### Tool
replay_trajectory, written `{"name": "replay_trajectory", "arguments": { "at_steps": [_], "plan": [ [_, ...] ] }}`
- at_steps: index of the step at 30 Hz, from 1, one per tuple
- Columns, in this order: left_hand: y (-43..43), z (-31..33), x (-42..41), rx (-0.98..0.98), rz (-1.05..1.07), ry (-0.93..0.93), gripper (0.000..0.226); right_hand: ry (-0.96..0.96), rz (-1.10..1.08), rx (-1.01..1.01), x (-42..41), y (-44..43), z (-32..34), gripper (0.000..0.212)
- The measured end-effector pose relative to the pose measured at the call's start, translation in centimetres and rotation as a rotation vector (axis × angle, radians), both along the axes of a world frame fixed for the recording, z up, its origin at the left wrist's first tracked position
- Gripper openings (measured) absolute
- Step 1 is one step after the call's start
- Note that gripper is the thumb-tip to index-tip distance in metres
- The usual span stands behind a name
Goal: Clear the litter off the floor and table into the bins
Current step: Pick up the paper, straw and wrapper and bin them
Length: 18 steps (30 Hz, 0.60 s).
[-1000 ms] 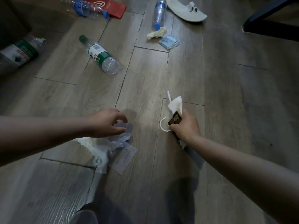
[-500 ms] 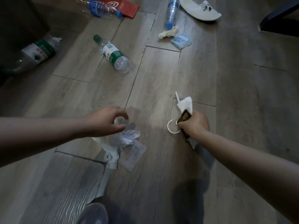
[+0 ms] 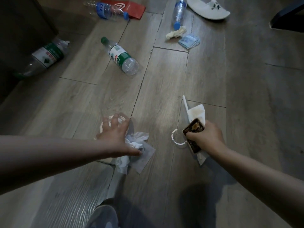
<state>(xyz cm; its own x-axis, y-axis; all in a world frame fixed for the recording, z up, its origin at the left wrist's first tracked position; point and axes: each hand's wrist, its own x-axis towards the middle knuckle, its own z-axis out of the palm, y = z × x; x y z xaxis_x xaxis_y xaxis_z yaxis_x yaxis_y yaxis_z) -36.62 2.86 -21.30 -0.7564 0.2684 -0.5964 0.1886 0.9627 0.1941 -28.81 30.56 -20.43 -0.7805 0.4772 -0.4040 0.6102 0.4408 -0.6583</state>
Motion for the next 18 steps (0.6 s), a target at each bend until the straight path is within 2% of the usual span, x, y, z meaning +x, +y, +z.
{"name": "replay_trajectory", "arguments": {
  "at_steps": [5, 7, 12, 18],
  "plan": [
    [0.2, -1.6, 1.0, -0.007, 0.000, 0.048, 0.132, -0.014, -0.024, -0.046, 0.8, 0.4, -0.4, 0.027],
    [0.4, -1.9, 1.1, -0.013, -0.007, 0.074, 0.127, -0.020, -0.046, -0.057, 0.9, 0.6, -0.6, 0.027],
    [1.1, -1.3, 0.9, 0.084, 0.049, 0.071, 0.076, -0.007, -0.056, -0.071, 0.8, 1.0, -0.8, 0.030],
    [1.6, -0.8, 1.1, 0.080, 0.047, 0.045, 0.050, -0.006, -0.067, -0.086, 0.5, 1.3, -1.0, 0.028]
  ]
}}
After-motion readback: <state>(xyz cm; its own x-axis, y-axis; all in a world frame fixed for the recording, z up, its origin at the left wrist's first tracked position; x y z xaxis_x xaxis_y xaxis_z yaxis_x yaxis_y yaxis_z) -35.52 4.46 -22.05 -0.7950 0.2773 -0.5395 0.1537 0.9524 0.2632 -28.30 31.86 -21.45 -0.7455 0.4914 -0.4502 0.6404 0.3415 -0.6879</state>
